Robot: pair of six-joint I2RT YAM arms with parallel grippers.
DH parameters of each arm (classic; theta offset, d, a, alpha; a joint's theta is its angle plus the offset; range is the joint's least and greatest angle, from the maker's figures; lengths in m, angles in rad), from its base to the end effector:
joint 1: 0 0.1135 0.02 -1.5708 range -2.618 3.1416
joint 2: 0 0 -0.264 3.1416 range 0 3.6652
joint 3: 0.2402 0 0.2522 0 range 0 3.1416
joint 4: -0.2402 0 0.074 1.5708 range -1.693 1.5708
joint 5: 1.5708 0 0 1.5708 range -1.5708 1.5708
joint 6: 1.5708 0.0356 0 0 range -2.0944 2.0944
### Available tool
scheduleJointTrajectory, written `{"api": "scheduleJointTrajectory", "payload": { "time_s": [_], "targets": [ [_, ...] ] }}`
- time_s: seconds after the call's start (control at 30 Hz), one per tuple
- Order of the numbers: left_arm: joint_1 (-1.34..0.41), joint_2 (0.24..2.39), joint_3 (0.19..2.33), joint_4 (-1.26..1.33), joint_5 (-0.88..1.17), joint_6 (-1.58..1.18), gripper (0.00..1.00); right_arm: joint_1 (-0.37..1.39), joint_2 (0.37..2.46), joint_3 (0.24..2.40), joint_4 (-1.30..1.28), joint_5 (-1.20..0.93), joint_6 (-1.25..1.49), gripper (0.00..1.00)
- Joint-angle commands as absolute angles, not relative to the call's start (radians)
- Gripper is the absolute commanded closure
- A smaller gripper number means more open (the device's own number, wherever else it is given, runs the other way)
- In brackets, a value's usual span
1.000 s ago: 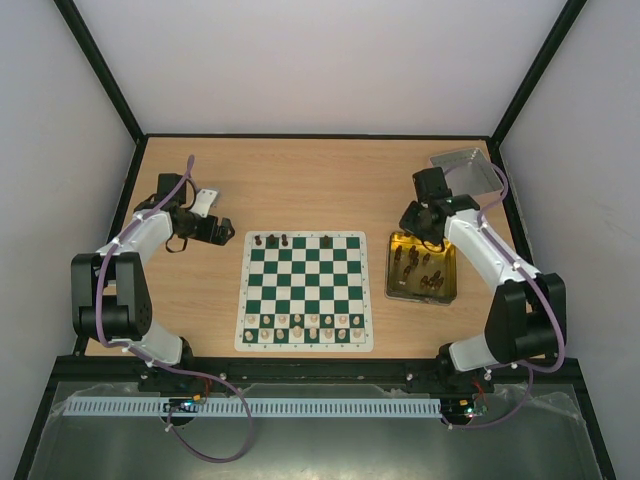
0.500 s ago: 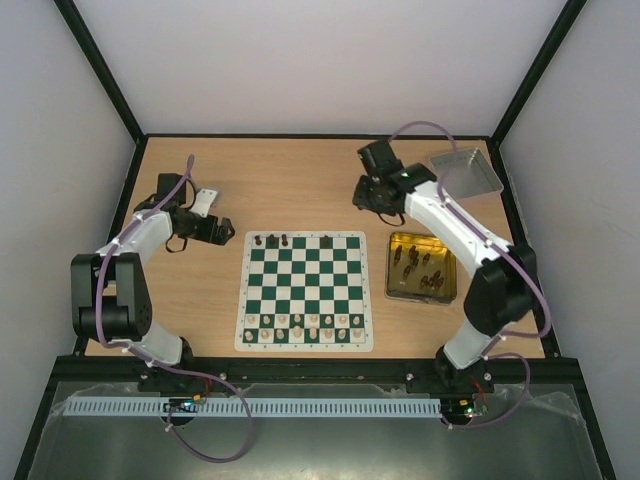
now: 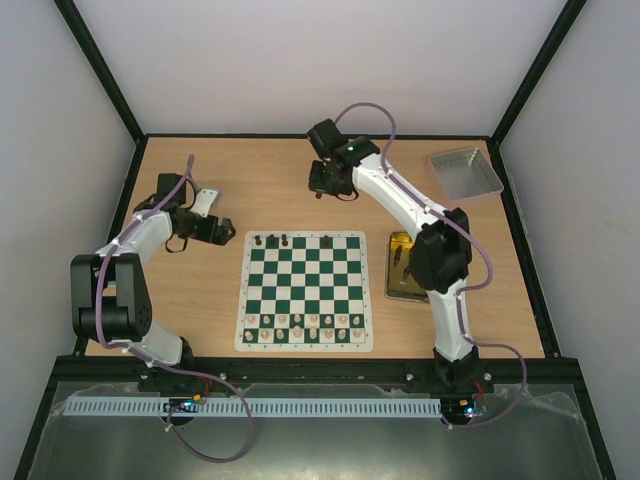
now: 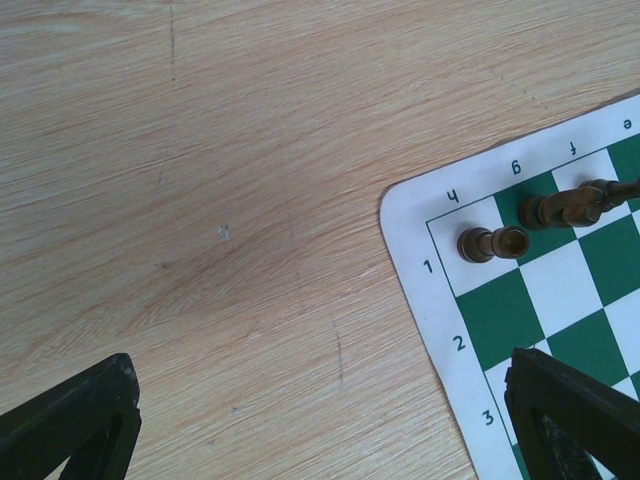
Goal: Set up the chess pieces on the board
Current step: Place the chess piece on the chessboard.
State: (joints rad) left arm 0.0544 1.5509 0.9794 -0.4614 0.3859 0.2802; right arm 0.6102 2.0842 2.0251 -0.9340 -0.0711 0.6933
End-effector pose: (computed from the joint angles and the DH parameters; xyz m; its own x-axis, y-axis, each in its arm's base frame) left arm 0.3083 0.0034 0.2035 -0.7847 0.2139 -0.5817 0.3738 0.9120 -0.1690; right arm 0.3735 0.2643 0.2971 -0.9136 0.1390 -0.3820 -0.0253 0.9184 0.3948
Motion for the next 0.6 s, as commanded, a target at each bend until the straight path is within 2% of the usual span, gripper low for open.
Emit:
{"api": "scheduleJointTrajectory", "payload": {
  "time_s": [0.0, 0.57],
  "targets": [
    [0.051, 1.52, 0.959, -0.463, 0.404, 0.29, 0.01, 0.623, 2.145, 2.096, -1.043, -0.107, 0.658, 0.96],
    [0.051, 1.506, 0.952, -0.46, 0.404, 0.292, 0.01, 0.72, 2.234, 2.096, -1.079, -0.053, 0.642, 0.96]
  ]
}}
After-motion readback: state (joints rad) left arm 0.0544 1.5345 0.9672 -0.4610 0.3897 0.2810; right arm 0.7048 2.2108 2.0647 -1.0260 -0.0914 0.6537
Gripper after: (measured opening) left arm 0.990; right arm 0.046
